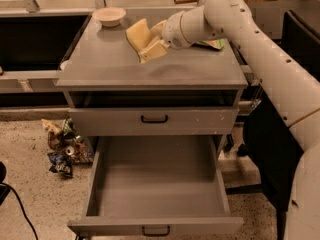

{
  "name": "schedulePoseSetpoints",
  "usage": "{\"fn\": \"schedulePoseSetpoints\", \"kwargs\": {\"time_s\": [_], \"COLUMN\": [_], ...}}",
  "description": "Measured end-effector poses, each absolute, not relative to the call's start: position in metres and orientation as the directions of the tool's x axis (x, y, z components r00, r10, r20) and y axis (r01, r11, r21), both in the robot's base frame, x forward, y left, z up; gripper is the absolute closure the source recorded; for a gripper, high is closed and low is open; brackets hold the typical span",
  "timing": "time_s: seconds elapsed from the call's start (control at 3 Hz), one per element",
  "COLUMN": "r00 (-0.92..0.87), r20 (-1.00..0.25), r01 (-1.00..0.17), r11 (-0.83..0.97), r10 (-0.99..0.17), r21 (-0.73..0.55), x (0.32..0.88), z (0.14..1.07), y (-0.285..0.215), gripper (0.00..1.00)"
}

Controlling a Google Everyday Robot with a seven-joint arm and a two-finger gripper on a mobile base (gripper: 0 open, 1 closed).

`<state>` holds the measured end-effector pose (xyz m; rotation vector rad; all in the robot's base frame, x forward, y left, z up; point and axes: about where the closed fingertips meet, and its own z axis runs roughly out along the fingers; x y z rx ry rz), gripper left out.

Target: Pick sponge from middle drawer and place on counter

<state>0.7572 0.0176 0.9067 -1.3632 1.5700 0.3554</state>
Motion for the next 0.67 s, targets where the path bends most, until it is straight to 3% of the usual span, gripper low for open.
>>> {"fn": "schedulePoseSetpoints", "kwargs": {"time_s": [0.33,0.67], "r00": [0.119,0.119], "r20": [-0.804,-0.804], "r01": [-0.872,-0.872], "r11": [0.325,0.325], "r10": [-0.583,-0.583], "r21": [-0.365,-0.365], "x": [0.7572,0.7572], "z": [0.9067,0.9067], "y": [0.0176,0.0176], "gripper": [0.00,0.00]}}
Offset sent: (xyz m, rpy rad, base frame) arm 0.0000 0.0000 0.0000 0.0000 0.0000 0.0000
